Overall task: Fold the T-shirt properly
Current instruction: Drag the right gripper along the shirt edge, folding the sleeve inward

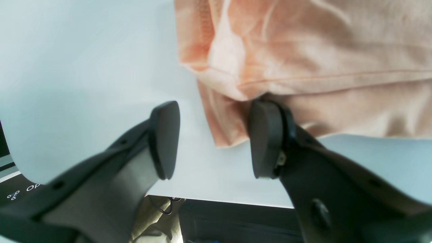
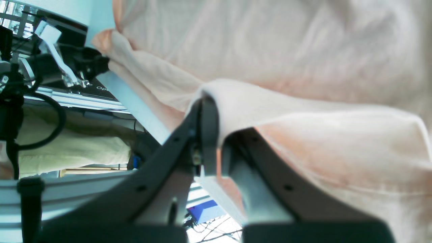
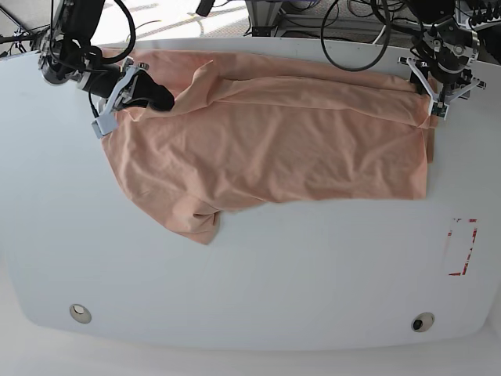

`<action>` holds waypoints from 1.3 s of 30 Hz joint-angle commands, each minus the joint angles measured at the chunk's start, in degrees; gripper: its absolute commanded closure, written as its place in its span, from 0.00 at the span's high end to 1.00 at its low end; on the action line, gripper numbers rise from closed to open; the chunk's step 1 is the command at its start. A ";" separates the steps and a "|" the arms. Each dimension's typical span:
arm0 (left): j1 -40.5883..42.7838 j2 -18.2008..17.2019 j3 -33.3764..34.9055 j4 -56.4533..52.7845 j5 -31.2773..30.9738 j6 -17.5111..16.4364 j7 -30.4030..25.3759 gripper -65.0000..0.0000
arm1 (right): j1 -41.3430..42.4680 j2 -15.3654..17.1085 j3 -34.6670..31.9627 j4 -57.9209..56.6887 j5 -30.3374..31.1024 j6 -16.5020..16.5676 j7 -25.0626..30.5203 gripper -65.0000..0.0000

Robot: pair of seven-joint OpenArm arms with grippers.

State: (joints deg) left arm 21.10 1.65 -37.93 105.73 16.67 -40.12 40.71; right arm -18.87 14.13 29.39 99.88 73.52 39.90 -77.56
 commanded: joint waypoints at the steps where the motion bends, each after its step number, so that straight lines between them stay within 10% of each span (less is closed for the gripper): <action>1: 0.04 -0.46 -0.09 0.77 -0.18 0.12 -0.49 0.48 | 1.07 2.27 0.28 -1.11 1.43 0.10 0.94 0.00; 6: -0.05 -0.46 0.00 0.77 -0.18 0.12 -0.49 0.48 | 5.64 2.79 0.11 -3.66 1.43 0.10 0.94 0.07; 14: -0.05 -0.46 0.00 0.77 -0.18 0.12 -0.49 0.48 | 10.92 5.34 0.46 -4.36 -3.41 0.10 0.94 0.64; 24: -1.63 -0.11 -0.62 5.26 -3.70 0.12 -0.05 0.49 | 11.09 10.00 0.46 -4.10 -21.52 0.10 7.45 0.66; 39: -4.62 -0.11 -3.69 8.77 -10.82 0.12 -0.05 0.49 | 31.84 3.23 -0.07 -12.97 -59.05 0.10 10.17 0.66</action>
State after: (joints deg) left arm 17.23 2.22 -40.23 113.25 6.31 -40.38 41.60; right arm 9.19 16.86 29.26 90.41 17.21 40.18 -68.34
